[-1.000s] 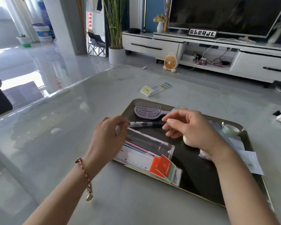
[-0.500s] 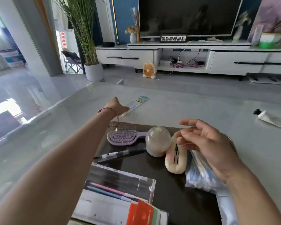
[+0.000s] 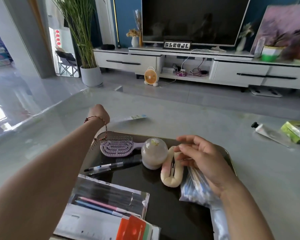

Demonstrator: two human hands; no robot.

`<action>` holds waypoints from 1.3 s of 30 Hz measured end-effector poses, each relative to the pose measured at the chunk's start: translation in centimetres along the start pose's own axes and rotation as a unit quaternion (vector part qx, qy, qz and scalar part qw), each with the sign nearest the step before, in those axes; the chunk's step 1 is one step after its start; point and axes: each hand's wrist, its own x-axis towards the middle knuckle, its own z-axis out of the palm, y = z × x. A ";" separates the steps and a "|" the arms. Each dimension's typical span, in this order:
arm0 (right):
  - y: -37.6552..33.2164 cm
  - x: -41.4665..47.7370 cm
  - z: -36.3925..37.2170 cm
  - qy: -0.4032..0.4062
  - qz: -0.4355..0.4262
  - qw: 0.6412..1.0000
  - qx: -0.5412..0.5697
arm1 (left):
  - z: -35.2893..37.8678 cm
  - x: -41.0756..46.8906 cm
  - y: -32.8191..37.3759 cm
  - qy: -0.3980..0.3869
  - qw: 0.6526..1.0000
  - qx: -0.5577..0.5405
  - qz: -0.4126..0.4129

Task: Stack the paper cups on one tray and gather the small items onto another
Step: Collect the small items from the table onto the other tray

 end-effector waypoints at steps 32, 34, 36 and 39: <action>-2.5 -5.7 8.0 -0.288 -0.005 0.870 -0.400 | -5.4 -20.7 -10.1 0.019 0.969 -0.247 0.002; -2.3 -6.1 8.5 -0.297 -0.010 0.855 -0.426 | -5.3 -21.0 -10.6 0.028 0.978 -0.206 0.025; -2.3 -6.3 9.0 -0.289 -0.027 0.845 -0.448 | -4.9 -21.3 -11.3 0.042 0.984 -0.158 0.065; -2.2 -6.5 9.6 -0.266 -0.048 0.838 -0.475 | -4.1 -22.0 -12.2 0.046 0.989 -0.089 0.113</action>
